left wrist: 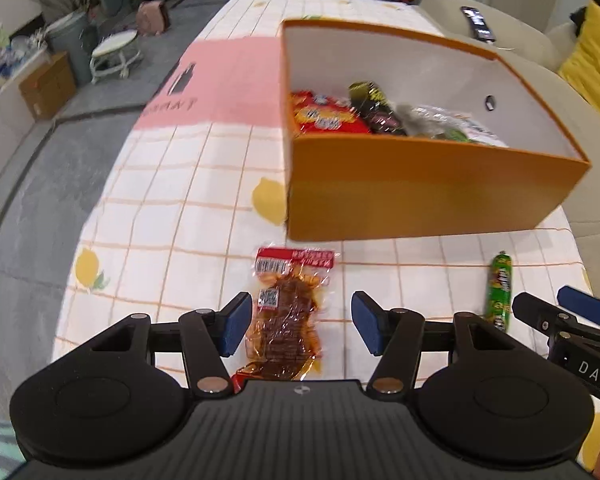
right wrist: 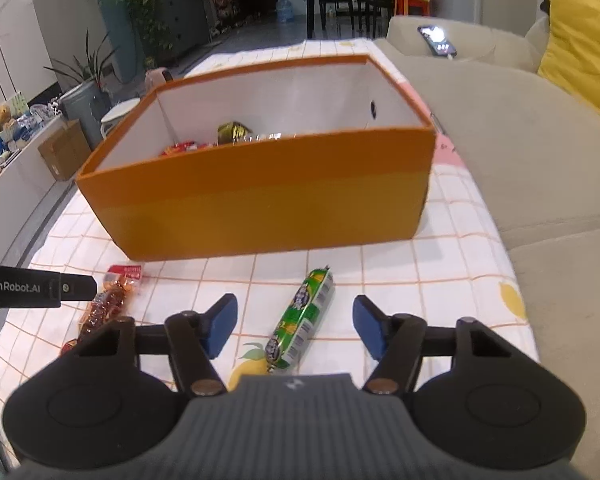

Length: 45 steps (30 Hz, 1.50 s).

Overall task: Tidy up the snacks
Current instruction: 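Grasp the red-labelled meat strip pack with the left tool while the right grasps the green sausage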

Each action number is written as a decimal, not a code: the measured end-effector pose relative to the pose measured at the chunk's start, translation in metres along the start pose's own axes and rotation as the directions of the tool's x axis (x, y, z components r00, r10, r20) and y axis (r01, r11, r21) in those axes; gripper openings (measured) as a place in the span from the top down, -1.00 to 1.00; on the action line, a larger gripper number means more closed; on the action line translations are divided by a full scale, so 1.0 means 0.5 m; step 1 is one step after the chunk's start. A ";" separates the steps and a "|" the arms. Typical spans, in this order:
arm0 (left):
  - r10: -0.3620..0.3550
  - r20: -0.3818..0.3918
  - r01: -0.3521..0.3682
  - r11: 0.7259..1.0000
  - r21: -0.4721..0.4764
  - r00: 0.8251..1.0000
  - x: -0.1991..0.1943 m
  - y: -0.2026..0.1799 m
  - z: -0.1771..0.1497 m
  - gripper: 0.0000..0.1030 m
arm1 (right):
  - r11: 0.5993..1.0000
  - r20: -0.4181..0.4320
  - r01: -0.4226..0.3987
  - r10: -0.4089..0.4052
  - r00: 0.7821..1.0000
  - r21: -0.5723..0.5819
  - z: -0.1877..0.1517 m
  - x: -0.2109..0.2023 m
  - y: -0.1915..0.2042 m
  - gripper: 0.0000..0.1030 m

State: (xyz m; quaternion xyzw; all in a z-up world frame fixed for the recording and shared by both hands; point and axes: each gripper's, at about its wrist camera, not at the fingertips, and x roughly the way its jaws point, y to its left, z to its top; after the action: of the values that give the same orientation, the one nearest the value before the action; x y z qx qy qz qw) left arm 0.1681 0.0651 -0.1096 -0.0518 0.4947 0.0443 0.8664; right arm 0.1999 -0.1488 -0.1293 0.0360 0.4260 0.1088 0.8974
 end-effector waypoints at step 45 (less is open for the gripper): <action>-0.001 -0.006 0.001 0.995 0.105 1.000 0.057 -0.043 -0.051 0.17 | 0.999 -0.123 -0.023 0.020 0.992 -0.023 -0.032 0.080 -0.013 0.60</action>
State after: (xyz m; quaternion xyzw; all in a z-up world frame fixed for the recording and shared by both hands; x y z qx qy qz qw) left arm 0.1633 0.0412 -0.1461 -0.0067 0.4990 0.0178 0.8664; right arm 0.2132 -0.1464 -0.1706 0.0228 0.4788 0.1255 0.8686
